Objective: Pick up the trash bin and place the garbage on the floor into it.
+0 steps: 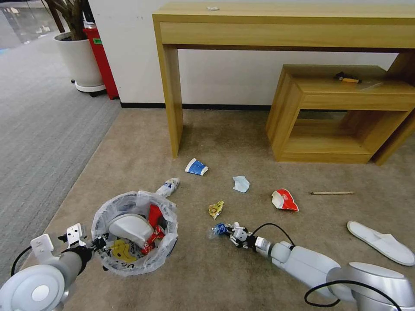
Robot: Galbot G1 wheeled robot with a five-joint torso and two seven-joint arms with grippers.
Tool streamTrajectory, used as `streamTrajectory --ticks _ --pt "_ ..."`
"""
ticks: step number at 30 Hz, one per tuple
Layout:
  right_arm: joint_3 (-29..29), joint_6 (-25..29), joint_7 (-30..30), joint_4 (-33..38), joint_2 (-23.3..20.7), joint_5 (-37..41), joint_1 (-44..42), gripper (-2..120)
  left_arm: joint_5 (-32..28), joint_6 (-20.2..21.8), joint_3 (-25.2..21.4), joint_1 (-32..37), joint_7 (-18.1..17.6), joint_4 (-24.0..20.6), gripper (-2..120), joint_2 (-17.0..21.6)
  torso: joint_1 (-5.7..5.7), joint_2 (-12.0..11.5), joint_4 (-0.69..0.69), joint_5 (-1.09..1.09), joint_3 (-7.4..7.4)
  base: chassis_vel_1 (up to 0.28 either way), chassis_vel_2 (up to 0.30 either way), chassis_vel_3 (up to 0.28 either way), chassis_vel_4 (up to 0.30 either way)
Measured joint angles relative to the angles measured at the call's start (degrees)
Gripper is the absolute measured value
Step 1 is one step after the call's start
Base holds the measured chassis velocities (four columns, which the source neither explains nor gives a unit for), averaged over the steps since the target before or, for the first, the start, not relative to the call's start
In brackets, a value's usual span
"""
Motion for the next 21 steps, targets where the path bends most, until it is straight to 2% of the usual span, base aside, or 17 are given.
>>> streamTrajectory --ticks 6,9,10,13,18,21 --pt "2.31 0.47 0.81 5.1 -3.7 0.27 1.39 1 -0.13 0.0 -0.11 -0.11 -0.65 0.17 0 0.7 0.0 0.0 0.0 -0.02 -0.01 0.0 0.0 0.0 0.0" --pt "2.39 0.0 1.61 11.13 -7.01 1.91 3.79 1 -0.36 0.0 -0.27 -0.1 -1.25 0.15 0 1.05 0.0 0.0 0.0 -0.01 -0.01 0.0 0.0 0.0 0.0" --pt "2.39 0.0 1.61 11.13 -7.01 1.91 3.79 1 -0.36 0.0 -0.27 -0.1 -1.25 0.15 0 1.05 0.0 0.0 0.0 -0.01 -0.01 0.0 0.0 0.0 0.0" --pt "2.81 -0.51 2.2 18.68 -9.69 3.62 6.32 0 -0.12 0.0 -0.29 0.14 -1.31 0.15 0 0.97 0.0 0.0 0.0 -0.01 -0.01 0.0 0.0 0.0 0.0" --pt "3.02 -1.36 2.72 24.81 -11.55 4.63 8.68 0 0.19 0.0 -0.44 0.3 -1.34 -0.05 0 0.6 -0.01 0.0 0.0 -0.01 -0.02 0.0 0.0 0.0 0.0" --pt "1.2 -2.06 3.11 31.27 -12.8 5.92 12.39 0 0.71 0.0 -0.76 0.85 -1.37 -0.81 0 -0.05 -0.01 0.0 0.01 -0.01 -0.02 0.0 0.0 0.0 0.0"
